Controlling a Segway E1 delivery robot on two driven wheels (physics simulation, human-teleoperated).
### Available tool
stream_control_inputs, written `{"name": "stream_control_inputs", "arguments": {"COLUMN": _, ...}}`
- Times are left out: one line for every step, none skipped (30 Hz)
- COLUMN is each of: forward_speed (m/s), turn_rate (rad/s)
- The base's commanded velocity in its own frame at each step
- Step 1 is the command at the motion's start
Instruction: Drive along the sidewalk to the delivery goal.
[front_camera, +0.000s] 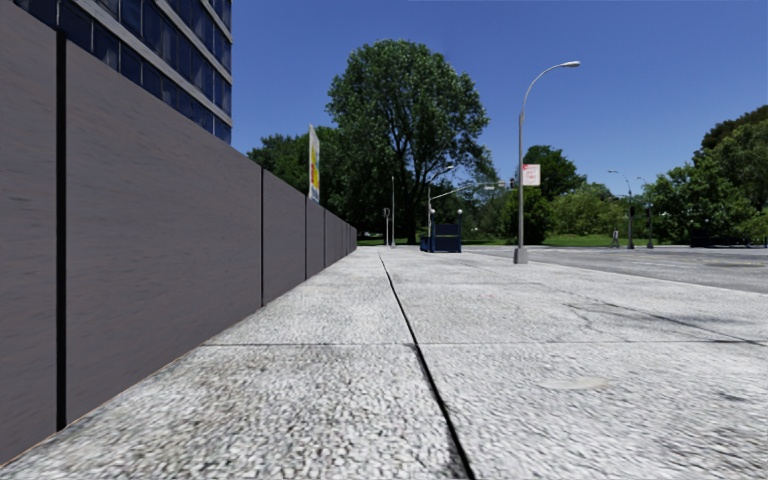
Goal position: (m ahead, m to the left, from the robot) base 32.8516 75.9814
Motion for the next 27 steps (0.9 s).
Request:
{"name": "stream_control_inputs", "arguments": {"forward_speed": 2.00, "turn_rate": 0.00}}
{"name": "stream_control_inputs", "arguments": {"forward_speed": 2.00, "turn_rate": 0.00}}
{"name": "stream_control_inputs", "arguments": {"forward_speed": 2.00, "turn_rate": 0.00}}
{"name": "stream_control_inputs", "arguments": {"forward_speed": 2.00, "turn_rate": 0.00}}
{"name": "stream_control_inputs", "arguments": {"forward_speed": 2.00, "turn_rate": 0.00}}
{"name": "stream_control_inputs", "arguments": {"forward_speed": 2.00, "turn_rate": 0.00}}
{"name": "stream_control_inputs", "arguments": {"forward_speed": 2.00, "turn_rate": 0.00}}
{"name": "stream_control_inputs", "arguments": {"forward_speed": 2.00, "turn_rate": 0.00}}
{"name": "stream_control_inputs", "arguments": {"forward_speed": 2.00, "turn_rate": 0.00}}
{"name": "stream_control_inputs", "arguments": {"forward_speed": 2.00, "turn_rate": 0.00}}
{"name": "stream_control_inputs", "arguments": {"forward_speed": 2.00, "turn_rate": 0.00}}
{"name": "stream_control_inputs", "arguments": {"forward_speed": 2.00, "turn_rate": 0.00}}
{"name": "stream_control_inputs", "arguments": {"forward_speed": 2.00, "turn_rate": 0.00}}
{"name": "stream_control_inputs", "arguments": {"forward_speed": 2.00, "turn_rate": 0.00}}
{"name": "stream_control_inputs", "arguments": {"forward_speed": 2.00, "turn_rate": 0.00}}
{"name": "stream_control_inputs", "arguments": {"forward_speed": 2.00, "turn_rate": 0.00}}
{"name": "stream_control_inputs", "arguments": {"forward_speed": 2.00, "turn_rate": 0.00}}
{"name": "stream_control_inputs", "arguments": {"forward_speed": 2.00, "turn_rate": 0.00}}
{"name": "stream_control_inputs", "arguments": {"forward_speed": 2.00, "turn_rate": 0.00}}
{"name": "stream_control_inputs", "arguments": {"forward_speed": 2.00, "turn_rate": 0.00}}
{"name": "stream_control_inputs", "arguments": {"forward_speed": 2.00, "turn_rate": 0.00}}
{"name": "stream_control_inputs", "arguments": {"forward_speed": 2.00, "turn_rate": 0.00}}
{"name": "stream_control_inputs", "arguments": {"forward_speed": 2.00, "turn_rate": 0.00}}
{"name": "stream_control_inputs", "arguments": {"forward_speed": 2.00, "turn_rate": 0.00}}
{"name": "stream_control_inputs", "arguments": {"forward_speed": 2.00, "turn_rate": 0.00}}
{"name": "stream_control_inputs", "arguments": {"forward_speed": 2.00, "turn_rate": 0.00}}
{"name": "stream_control_inputs", "arguments": {"forward_speed": 2.00, "turn_rate": 0.00}}
